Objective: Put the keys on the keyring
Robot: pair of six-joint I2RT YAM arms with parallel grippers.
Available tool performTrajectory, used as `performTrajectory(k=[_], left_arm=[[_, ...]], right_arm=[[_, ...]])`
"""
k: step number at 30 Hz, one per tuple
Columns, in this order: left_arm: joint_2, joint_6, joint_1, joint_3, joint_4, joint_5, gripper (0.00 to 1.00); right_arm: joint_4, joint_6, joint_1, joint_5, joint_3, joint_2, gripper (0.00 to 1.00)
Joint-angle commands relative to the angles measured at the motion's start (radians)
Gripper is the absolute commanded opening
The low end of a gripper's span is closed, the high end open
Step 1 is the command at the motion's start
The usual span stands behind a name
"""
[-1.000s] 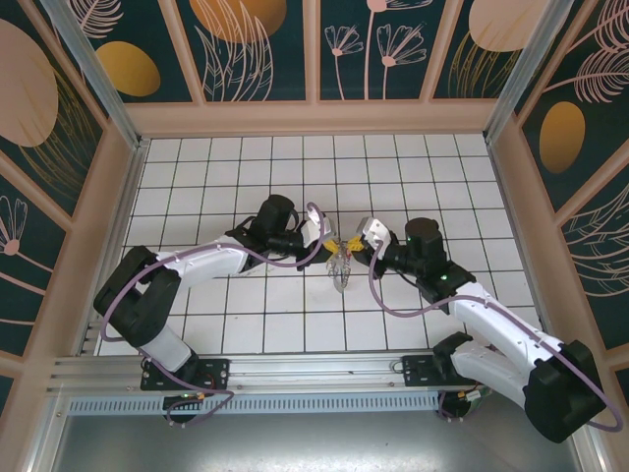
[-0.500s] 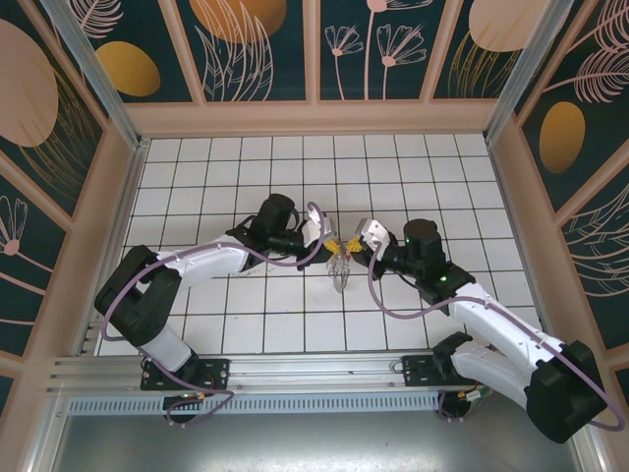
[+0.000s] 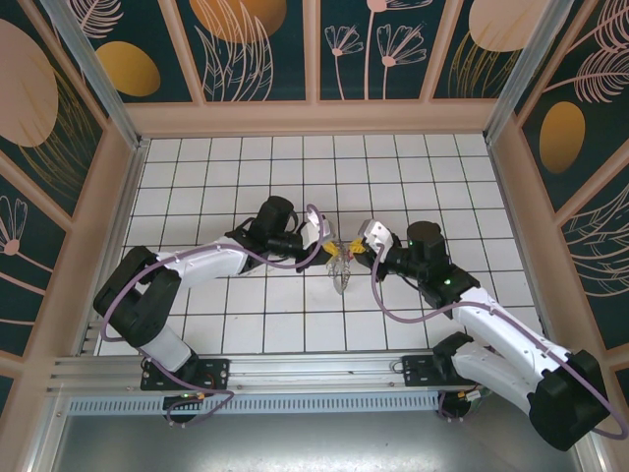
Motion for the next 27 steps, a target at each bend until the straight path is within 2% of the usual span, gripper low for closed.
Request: performTrajectory(k=[1, 27], left_arm=[[-0.033, 0.002, 0.001, -0.022, 0.034, 0.020, 0.00], [-0.023, -0.005, 0.000, -0.003, 0.035, 0.034, 0.00]], right_arm=[[-0.009, -0.020, 0.009, -0.042, 0.009, -0.013, 0.00], [0.050, -0.028, 0.038, -0.089, 0.044, 0.094, 0.00]])
